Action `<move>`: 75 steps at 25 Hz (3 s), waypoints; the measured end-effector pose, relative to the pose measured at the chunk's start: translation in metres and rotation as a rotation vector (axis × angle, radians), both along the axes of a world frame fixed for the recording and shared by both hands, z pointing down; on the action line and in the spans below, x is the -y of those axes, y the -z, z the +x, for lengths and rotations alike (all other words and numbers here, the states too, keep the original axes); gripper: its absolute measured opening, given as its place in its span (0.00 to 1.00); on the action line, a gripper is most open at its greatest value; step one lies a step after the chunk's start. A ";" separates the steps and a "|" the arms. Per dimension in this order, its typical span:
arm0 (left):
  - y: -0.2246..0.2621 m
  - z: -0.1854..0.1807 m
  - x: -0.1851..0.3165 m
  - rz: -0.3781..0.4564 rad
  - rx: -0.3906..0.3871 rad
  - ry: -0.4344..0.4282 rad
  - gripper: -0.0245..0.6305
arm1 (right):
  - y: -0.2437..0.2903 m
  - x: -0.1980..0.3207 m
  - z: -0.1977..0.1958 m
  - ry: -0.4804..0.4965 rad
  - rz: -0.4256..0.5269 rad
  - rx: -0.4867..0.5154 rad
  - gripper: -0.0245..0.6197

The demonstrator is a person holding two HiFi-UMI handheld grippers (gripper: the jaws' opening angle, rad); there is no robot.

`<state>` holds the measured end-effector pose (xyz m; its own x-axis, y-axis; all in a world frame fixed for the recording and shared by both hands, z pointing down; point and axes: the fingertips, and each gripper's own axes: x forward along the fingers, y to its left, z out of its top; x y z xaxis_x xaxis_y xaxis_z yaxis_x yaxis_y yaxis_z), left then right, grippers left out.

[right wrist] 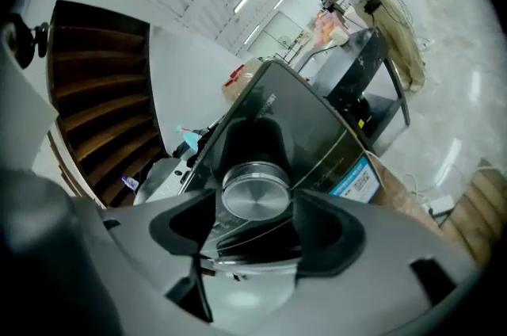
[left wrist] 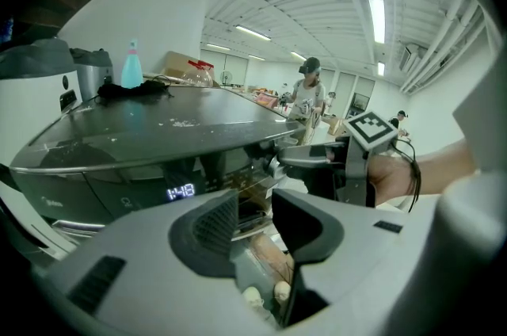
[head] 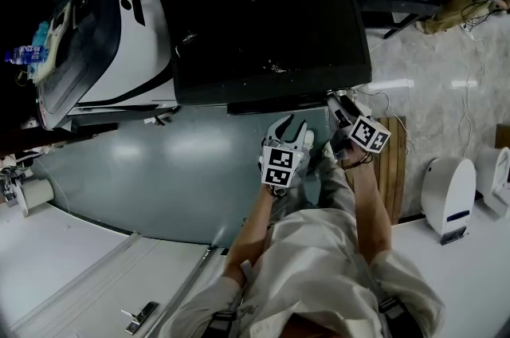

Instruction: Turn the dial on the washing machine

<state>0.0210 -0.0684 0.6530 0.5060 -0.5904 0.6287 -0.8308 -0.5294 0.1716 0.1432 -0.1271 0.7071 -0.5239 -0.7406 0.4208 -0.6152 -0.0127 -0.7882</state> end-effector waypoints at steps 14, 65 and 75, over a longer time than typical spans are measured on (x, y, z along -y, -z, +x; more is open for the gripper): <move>-0.002 -0.007 0.001 0.000 0.003 0.009 0.25 | 0.005 0.002 -0.005 0.157 0.088 -0.467 0.53; -0.004 -0.015 -0.002 -0.006 0.006 0.027 0.25 | 0.000 0.004 -0.002 0.079 0.067 -0.371 0.45; -0.004 -0.015 -0.001 -0.005 0.007 0.029 0.25 | -0.002 0.004 0.000 0.042 0.055 -0.270 0.45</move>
<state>0.0065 -0.0672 0.6572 0.4845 -0.6012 0.6355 -0.8469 -0.5045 0.1684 0.1432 -0.1311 0.7086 -0.4290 -0.7459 0.5095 -0.8024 0.0556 -0.5942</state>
